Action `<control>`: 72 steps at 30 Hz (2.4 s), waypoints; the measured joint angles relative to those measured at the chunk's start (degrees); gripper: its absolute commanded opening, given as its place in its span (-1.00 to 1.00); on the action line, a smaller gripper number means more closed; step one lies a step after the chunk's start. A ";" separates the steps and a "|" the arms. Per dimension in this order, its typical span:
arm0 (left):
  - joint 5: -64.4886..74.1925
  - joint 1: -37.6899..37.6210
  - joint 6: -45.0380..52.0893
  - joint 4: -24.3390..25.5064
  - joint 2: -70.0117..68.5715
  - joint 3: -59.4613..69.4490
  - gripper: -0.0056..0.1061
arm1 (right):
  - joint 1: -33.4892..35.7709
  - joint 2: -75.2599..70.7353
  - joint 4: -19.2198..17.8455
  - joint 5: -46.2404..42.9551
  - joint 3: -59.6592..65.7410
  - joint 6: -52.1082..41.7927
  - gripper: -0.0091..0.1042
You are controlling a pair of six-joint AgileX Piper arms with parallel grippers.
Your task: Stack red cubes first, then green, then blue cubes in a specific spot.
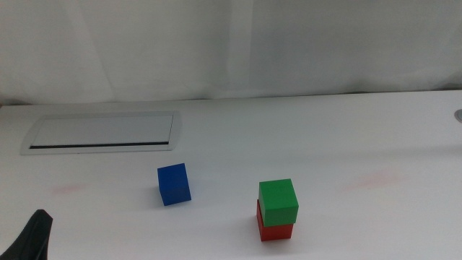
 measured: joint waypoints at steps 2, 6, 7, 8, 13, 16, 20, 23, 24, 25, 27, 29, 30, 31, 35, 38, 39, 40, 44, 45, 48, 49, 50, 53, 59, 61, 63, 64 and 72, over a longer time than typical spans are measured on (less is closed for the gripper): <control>0.00 0.00 0.00 0.00 0.00 0.00 0.64 | -0.11 -3.03 0.43 0.74 1.69 -1.14 -0.28; 0.00 0.00 0.00 0.00 0.00 0.00 0.64 | -0.21 -11.88 0.56 2.12 8.35 -1.63 -0.49; 0.00 0.00 0.00 0.00 0.00 0.00 0.64 | -0.21 -13.73 0.56 2.25 10.02 -1.63 -0.53; 0.00 0.00 0.00 0.00 0.00 0.00 0.64 | -0.21 -16.16 0.56 2.38 11.69 -1.63 -0.56; 0.00 0.00 0.00 0.00 0.00 0.00 0.64 | -0.21 -28.91 0.35 2.38 18.90 0.29 -0.72; 0.00 0.00 0.00 0.00 0.00 0.00 0.64 | -0.21 -35.39 -2.24 2.38 22.58 3.78 -0.78; 0.00 0.00 0.00 0.00 0.00 0.00 0.64 | -0.21 -40.44 -9.12 1.84 27.76 8.99 -0.82; 0.00 0.00 0.00 0.00 0.00 0.00 0.64 | -0.21 -40.83 -12.25 -1.34 31.98 9.79 -0.85; 0.00 0.00 0.00 0.00 0.00 0.00 0.64 | -0.21 -40.83 -12.37 -2.82 33.32 9.92 -0.85; 0.00 0.00 0.00 0.00 0.00 0.00 0.64 | -0.21 -40.72 -12.37 -5.13 35.20 10.04 -0.85; 0.00 0.00 0.00 0.00 0.00 0.00 0.64 | -0.21 -40.34 -12.37 -8.99 37.65 10.31 -0.86; 0.00 0.00 0.00 0.00 0.00 0.00 0.64 | -0.21 -39.78 -12.45 -13.75 40.37 10.21 -0.86; 0.00 0.00 0.00 0.00 0.00 0.00 0.64 | -0.21 -39.46 -12.77 -15.70 41.43 10.21 -0.86; 0.00 0.00 0.00 0.00 0.00 0.00 0.64 | -0.21 -39.00 -12.88 -18.13 42.79 10.21 -0.86; 0.00 0.00 0.00 0.00 0.00 0.00 0.64 | -0.21 -37.92 -12.87 -27.18 48.13 10.02 -0.86; 0.00 0.00 0.00 0.00 0.00 0.00 0.64 | -0.21 -37.78 -12.60 -31.40 50.56 10.02 -0.86; 0.00 0.00 0.00 0.00 0.00 0.00 0.64 | -0.21 -37.88 -12.46 -32.30 50.87 10.02 -0.86; 0.00 0.00 0.00 0.00 0.00 0.00 0.64 | -0.21 -38.11 -12.46 -33.01 51.02 10.02 -0.86; 0.00 0.00 0.00 0.00 0.00 0.00 0.64 | 2.00 -41.59 -12.35 -34.03 51.01 8.71 -0.86; 0.00 0.00 0.00 0.00 0.00 0.00 0.64 | 2.75 -43.00 -12.24 -34.03 51.01 8.46 -0.86; 0.00 0.00 0.00 0.00 0.00 0.00 0.64 | 4.71 -48.08 -12.24 -32.44 51.01 8.36 -0.86; 0.00 0.00 0.00 0.00 0.00 0.00 0.64 | 5.00 -49.58 -12.14 -31.27 51.01 8.36 -0.86; 0.00 0.00 0.00 0.00 0.00 0.00 0.64 | 5.17 -51.37 -12.14 -30.22 51.14 8.36 -0.86; 0.00 0.00 0.00 0.00 0.00 0.00 0.64 | 5.25 -55.68 -12.14 -29.83 53.04 8.71 -0.86; 0.00 0.00 0.00 0.00 0.00 0.00 0.64 | 5.30 -58.06 -9.41 -32.28 59.73 8.71 -0.86; 0.00 0.00 0.00 0.00 0.00 0.00 0.64 | 5.30 -58.16 -8.27 -34.06 61.60 8.71 -0.86; 0.00 0.00 0.00 0.00 0.00 0.00 0.64 | 5.30 -58.16 -7.81 -35.97 62.54 8.71 -0.86; 0.00 0.00 0.00 0.00 0.00 0.00 0.64 | 5.30 -58.16 -7.68 -37.05 62.81 8.71 -0.86; 1.05 0.00 -2.40 0.00 0.00 -0.79 0.62 | 5.30 -58.16 -7.31 -36.60 62.81 8.71 -0.86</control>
